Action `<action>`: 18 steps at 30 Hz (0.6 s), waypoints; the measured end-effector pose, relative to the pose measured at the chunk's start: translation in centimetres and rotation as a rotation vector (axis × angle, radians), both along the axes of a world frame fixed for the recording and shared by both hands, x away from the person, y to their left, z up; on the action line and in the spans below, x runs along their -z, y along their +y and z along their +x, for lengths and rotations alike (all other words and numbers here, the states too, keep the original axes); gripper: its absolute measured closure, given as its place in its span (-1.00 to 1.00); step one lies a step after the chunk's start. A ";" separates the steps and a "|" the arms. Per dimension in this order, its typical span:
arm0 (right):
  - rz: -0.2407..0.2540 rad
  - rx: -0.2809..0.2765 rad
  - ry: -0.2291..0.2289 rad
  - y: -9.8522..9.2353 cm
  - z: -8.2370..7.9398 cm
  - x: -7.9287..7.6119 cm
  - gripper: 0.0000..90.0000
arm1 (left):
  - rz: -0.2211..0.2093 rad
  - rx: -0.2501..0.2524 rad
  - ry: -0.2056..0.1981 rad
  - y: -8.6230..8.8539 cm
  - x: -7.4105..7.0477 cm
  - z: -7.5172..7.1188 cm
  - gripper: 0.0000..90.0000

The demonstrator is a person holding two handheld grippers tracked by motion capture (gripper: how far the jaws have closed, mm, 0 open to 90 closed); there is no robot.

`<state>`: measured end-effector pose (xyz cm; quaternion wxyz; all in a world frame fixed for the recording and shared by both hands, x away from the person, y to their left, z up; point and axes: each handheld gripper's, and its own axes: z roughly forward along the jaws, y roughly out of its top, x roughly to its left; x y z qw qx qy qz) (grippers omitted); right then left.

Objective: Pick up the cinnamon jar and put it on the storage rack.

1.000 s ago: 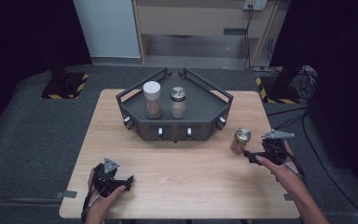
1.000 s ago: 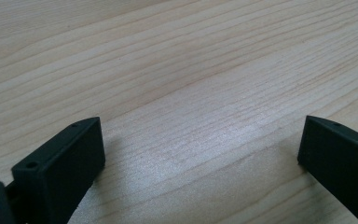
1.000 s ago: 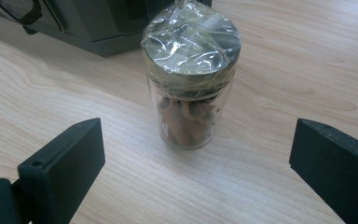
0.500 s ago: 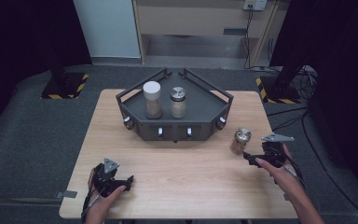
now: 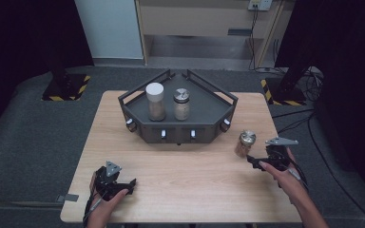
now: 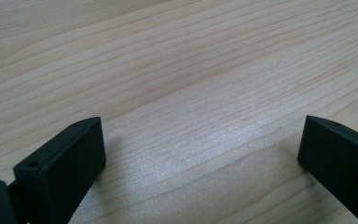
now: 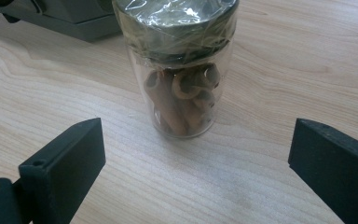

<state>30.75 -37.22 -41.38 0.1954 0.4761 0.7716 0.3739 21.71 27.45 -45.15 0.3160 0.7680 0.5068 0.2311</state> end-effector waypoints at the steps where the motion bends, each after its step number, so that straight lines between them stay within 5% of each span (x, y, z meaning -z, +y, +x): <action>1: 0.000 0.000 0.001 0.1 0.1 0.0 -0.91 | 0.000 0.000 0.000 0.0 0.0 0.0 -1.00; 18: -0.013 0.009 0.001 0.8 1.7 -0.3 -0.89 | 0.000 0.000 0.000 0.0 0.0 0.0 -1.00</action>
